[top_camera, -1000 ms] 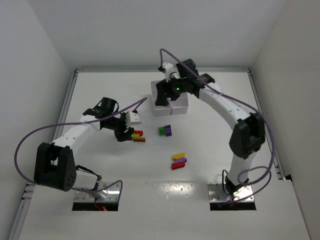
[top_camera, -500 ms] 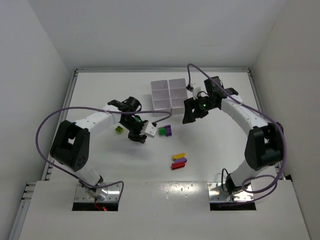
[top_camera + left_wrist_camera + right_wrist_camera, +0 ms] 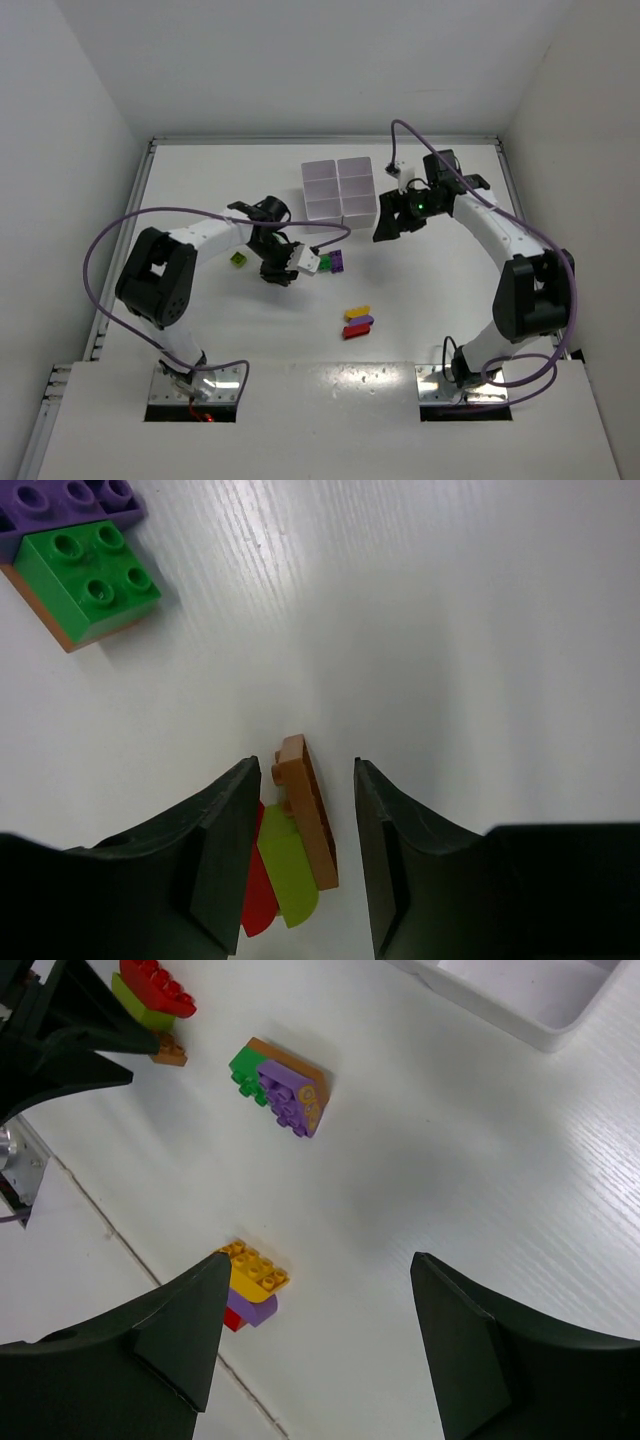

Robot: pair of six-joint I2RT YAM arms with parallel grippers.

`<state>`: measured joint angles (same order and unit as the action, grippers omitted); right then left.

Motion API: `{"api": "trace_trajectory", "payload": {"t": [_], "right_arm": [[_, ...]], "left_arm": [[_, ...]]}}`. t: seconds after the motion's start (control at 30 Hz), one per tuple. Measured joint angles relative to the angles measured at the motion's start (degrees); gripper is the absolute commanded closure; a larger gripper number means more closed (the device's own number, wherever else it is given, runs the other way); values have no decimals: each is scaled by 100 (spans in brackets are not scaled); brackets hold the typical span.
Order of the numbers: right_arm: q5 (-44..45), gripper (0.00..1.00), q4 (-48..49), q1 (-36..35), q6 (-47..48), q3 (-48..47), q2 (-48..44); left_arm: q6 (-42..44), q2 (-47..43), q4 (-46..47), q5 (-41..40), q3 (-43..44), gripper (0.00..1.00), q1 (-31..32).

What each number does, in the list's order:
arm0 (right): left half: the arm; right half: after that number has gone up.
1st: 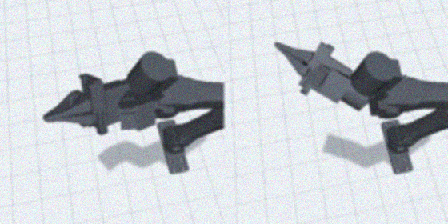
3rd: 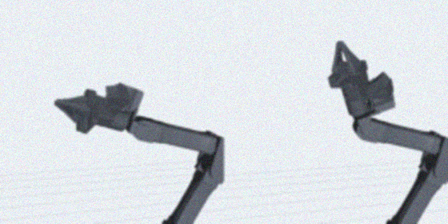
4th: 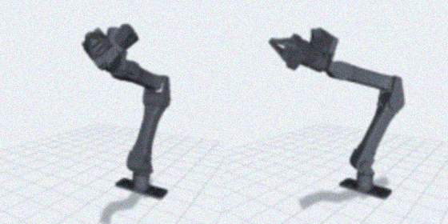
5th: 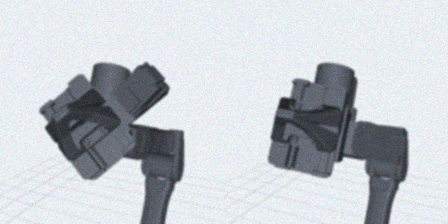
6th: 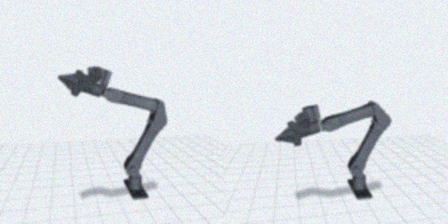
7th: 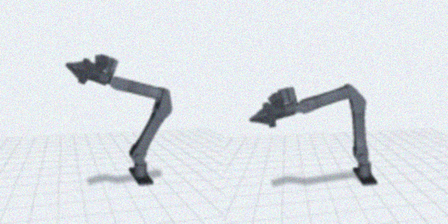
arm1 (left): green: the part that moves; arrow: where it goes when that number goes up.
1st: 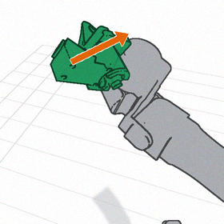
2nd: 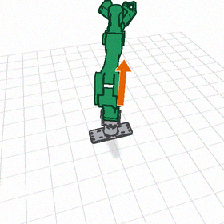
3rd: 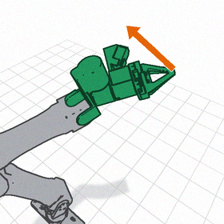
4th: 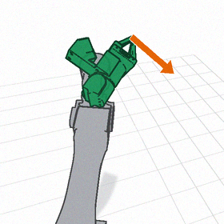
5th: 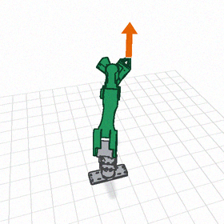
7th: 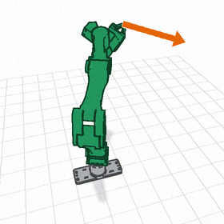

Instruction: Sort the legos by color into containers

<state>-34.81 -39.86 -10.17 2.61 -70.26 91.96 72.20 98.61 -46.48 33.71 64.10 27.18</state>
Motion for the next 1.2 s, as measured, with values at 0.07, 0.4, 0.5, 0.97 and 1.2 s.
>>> {"api": "trace_trajectory", "payload": {"t": [0.07,0.4,0.5,0.97,1.2], "right_arm": [[-35,27,-37,4,2,-7,4],[-129,28,-116,31,4,-186,214],[-125,28,-118,31,2,-201,249],[-1300,28,238,15,-859,-260,658],[-2544,28,1167,-348,-2168,-321,1023]], "left_arm": [[-50,94,87,-105,22,51,20],[-254,533,302,-579,28,56,22],[-299,599,339,-708,28,68,11],[-28,-2103,1283,-339,-1602,97,304],[595,-4000,1803,-116,-2361,97,1257]]}}
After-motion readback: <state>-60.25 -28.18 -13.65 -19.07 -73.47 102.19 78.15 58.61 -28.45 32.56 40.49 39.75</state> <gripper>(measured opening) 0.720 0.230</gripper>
